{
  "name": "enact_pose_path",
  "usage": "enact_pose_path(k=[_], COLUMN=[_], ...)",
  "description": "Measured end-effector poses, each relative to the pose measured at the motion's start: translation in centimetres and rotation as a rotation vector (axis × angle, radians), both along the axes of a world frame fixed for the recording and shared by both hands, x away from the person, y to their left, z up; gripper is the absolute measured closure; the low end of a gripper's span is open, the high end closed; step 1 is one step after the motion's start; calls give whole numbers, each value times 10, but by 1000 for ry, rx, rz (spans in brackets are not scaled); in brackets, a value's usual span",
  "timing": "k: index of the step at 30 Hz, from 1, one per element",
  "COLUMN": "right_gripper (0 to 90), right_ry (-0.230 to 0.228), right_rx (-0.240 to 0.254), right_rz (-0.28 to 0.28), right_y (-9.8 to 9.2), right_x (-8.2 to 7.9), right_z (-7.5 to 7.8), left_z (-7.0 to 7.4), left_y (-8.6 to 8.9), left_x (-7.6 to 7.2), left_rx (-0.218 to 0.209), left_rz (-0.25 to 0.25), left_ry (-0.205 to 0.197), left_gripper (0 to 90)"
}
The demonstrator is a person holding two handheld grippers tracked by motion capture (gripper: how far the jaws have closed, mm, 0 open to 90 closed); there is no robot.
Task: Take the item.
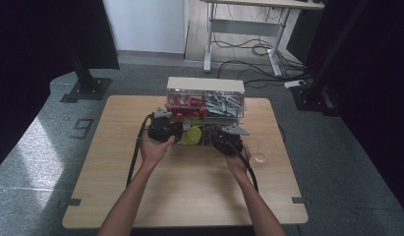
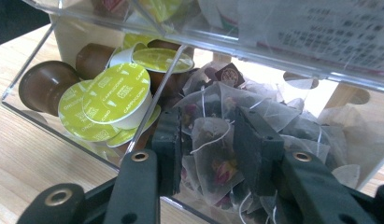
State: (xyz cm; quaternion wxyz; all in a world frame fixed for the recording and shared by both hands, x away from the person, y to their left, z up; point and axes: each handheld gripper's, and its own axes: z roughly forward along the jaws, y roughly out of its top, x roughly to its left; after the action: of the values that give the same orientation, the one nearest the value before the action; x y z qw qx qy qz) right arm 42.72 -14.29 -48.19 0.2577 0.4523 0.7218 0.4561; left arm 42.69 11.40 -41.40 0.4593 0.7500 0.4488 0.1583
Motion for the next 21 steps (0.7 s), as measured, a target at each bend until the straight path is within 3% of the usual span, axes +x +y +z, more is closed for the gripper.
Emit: enact_pose_path(k=[10,21], right_gripper=[680,887], right_ry=[-4,12], right_rx=[-13,-11], right_rz=[-11,1], right_y=[4,2], right_x=[3,5], right_z=[-5,-7], left_z=[0,-2], left_y=[0,-2], left_x=[0,0], left_rx=[-2,1], left_rz=[-1,-5], left_ry=[2,6], left_gripper=[900,900])
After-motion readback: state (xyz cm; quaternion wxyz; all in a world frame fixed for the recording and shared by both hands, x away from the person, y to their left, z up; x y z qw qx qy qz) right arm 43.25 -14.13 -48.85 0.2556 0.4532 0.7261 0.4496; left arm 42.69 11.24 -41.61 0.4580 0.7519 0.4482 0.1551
